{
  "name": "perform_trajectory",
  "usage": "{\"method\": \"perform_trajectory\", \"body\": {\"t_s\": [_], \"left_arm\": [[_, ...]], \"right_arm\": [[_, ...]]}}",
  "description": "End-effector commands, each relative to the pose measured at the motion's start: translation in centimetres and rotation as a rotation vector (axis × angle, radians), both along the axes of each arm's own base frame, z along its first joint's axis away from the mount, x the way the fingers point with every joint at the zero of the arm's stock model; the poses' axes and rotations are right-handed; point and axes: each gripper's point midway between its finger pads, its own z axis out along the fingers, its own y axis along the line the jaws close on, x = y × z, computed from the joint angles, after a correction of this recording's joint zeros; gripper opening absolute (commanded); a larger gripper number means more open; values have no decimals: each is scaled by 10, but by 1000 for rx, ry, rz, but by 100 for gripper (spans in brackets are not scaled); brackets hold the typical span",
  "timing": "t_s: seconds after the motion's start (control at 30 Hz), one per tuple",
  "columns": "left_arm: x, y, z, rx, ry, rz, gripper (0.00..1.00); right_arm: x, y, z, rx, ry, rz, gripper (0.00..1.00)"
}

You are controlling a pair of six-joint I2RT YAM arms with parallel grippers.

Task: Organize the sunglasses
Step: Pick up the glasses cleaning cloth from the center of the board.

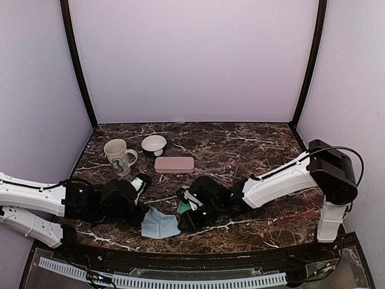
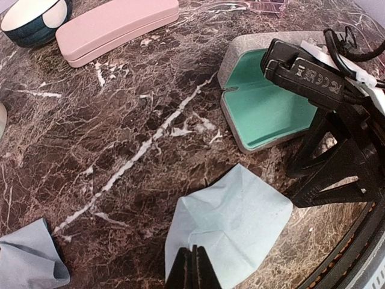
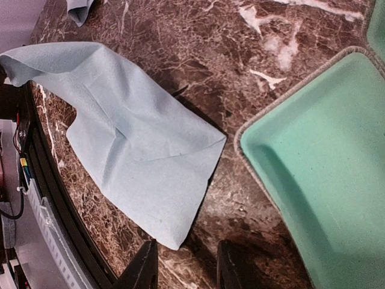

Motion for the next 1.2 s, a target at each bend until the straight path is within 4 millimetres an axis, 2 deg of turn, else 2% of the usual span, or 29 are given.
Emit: {"method": "perform_trajectory", "body": {"t_s": [0.0,0.23,0.3,0.33,0.63,1.17], "left_arm": [[4,10,-10,-3,7,57,0],[8,16,-28,5,36,81,0],[9,18,-33,1,49,88,0],[9,18,-35,-3,54,93,0],[12,23,-41,-57,85,123,0],[10,27,-49,-70,107,128,0]], "right_arm": [[0,20,7,42,-23,27,34],[1,35,14,68,-50,65,33],[2,35,9,57,-56,68,32],[5,43,17,76,-69,71,32],[8,60,12,84,-67,96,31],[16,66,-1,4,-123,110,31]]}}
